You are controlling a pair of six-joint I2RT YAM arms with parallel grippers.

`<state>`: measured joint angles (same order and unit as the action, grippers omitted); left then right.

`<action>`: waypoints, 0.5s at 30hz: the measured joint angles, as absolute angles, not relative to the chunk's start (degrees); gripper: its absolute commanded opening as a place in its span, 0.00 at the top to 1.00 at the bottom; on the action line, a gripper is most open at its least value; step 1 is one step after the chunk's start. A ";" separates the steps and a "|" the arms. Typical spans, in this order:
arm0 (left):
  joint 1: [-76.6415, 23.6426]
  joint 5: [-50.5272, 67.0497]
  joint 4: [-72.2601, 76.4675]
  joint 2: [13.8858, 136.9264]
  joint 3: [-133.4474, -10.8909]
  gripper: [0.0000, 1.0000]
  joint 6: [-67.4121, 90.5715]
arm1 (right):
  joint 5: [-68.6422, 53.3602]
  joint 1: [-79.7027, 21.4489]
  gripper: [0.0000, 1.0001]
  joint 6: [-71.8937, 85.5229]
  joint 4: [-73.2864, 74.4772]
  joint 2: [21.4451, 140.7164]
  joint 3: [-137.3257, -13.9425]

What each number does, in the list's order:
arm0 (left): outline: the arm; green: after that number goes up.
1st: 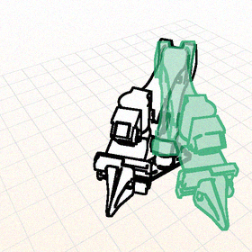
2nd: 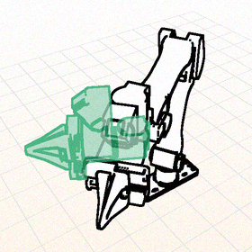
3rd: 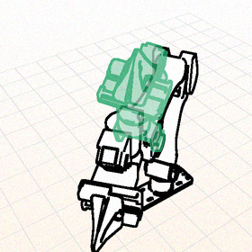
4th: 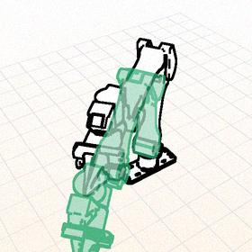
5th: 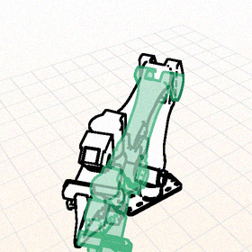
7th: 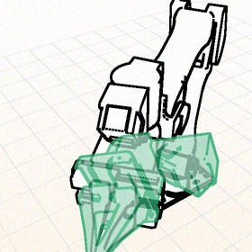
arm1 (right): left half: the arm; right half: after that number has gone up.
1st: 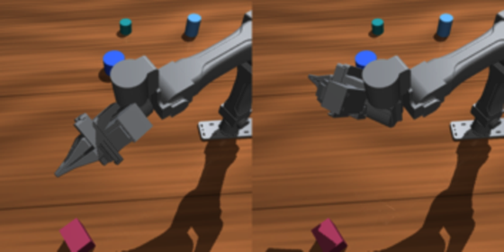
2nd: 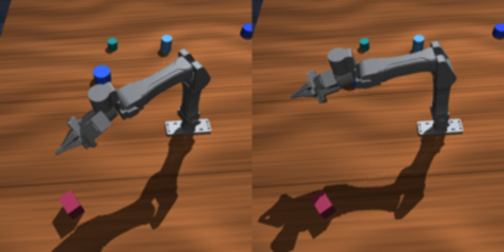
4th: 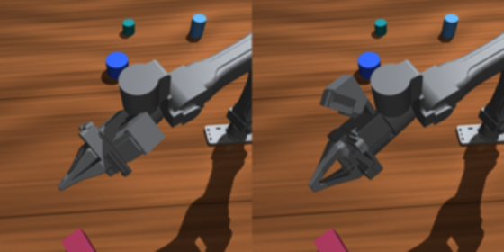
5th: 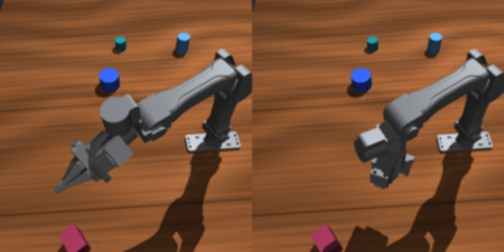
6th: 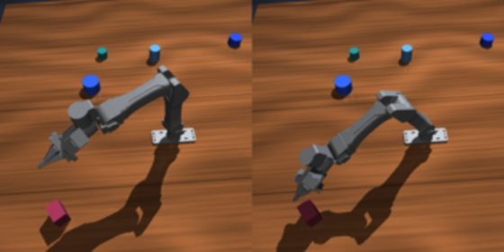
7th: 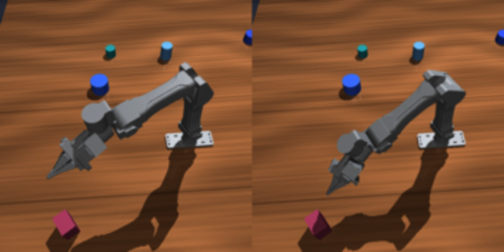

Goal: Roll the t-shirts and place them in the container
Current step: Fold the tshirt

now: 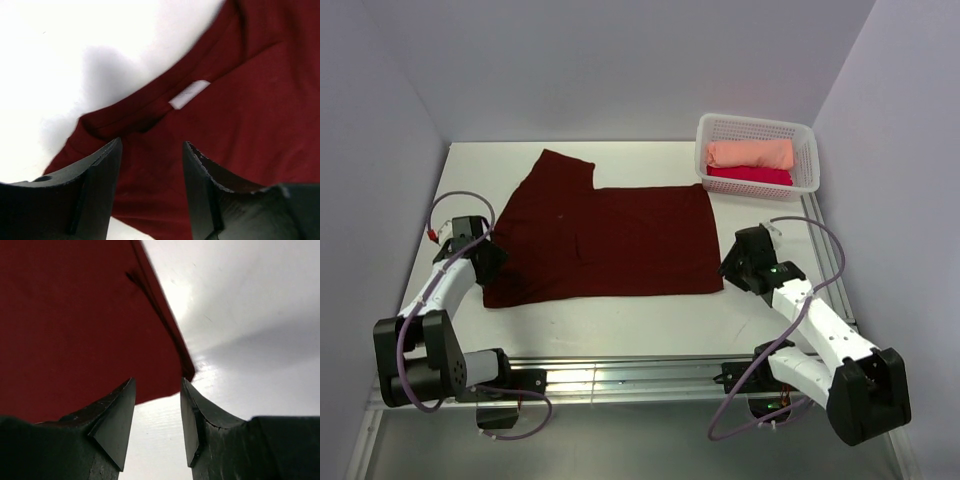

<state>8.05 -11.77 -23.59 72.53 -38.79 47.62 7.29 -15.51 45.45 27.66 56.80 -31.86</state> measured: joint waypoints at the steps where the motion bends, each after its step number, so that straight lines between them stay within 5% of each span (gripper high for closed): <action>1: 8.05 -11.42 -22.96 72.03 -38.74 0.39 47.51 | 7.42 -15.51 0.52 44.66 27.11 56.55 -32.34; 8: 7.88 -8.29 -20.01 63.26 -38.35 0.22 46.22 | 5.50 -15.51 0.53 40.49 22.26 55.75 -33.43; 10: 7.79 -7.90 -20.40 62.04 -38.94 0.02 46.15 | 4.38 -15.51 0.54 39.64 20.25 56.36 -33.58; 15: 7.77 -5.23 -20.82 61.65 -42.85 0.00 46.13 | 2.26 -16.21 0.55 38.63 17.28 60.34 -35.14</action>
<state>7.77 -5.23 -20.82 61.65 -42.85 46.13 2.26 -16.21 38.63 17.28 60.34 -35.14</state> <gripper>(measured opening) 0.994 0.451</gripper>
